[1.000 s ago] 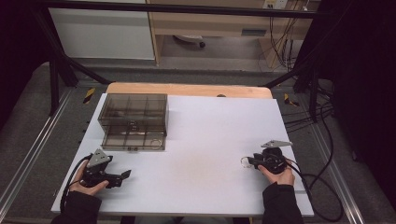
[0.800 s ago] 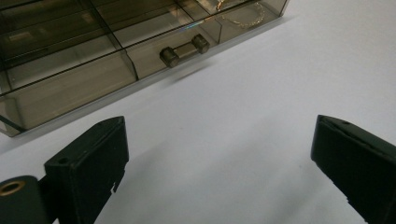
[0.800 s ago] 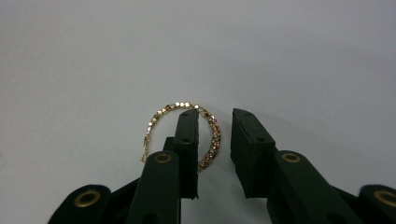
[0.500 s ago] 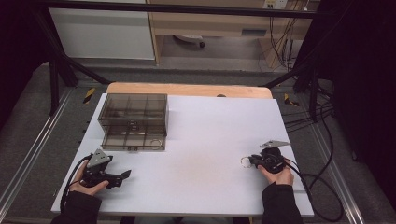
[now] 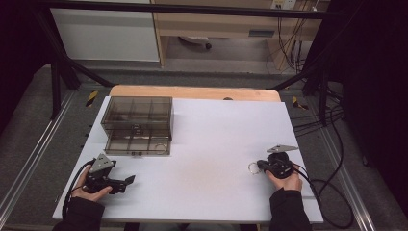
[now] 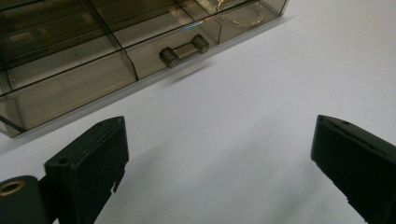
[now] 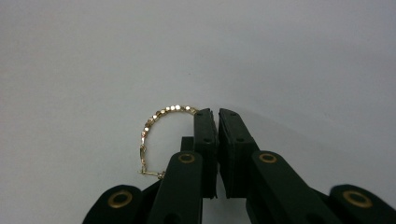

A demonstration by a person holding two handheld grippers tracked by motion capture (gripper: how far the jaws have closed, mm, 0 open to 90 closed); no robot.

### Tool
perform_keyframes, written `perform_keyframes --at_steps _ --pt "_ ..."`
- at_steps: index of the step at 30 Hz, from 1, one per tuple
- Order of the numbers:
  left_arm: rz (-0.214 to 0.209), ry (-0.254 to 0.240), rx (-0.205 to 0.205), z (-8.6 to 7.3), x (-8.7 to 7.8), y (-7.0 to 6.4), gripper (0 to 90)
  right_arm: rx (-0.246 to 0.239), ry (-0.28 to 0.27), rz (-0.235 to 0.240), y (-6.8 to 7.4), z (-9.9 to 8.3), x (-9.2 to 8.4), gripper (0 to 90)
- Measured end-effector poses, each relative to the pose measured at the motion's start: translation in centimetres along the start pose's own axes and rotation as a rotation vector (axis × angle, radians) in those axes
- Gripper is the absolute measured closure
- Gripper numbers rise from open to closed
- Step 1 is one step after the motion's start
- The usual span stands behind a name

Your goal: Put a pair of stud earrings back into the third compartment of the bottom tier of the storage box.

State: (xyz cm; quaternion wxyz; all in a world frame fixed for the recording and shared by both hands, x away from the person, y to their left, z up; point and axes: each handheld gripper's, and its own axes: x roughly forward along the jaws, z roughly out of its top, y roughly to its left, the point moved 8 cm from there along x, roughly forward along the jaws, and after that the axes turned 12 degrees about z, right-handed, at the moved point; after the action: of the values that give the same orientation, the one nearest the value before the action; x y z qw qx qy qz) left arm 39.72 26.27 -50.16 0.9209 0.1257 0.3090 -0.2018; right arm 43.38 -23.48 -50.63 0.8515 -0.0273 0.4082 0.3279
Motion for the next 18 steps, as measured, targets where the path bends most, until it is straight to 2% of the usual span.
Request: perform_keyframes --at_steps 18 --pt "0.000 -0.001 -0.001 0.01 -0.01 0.03 4.2 -0.008 0.003 0.010 0.47 0.38 -0.26 86.9"
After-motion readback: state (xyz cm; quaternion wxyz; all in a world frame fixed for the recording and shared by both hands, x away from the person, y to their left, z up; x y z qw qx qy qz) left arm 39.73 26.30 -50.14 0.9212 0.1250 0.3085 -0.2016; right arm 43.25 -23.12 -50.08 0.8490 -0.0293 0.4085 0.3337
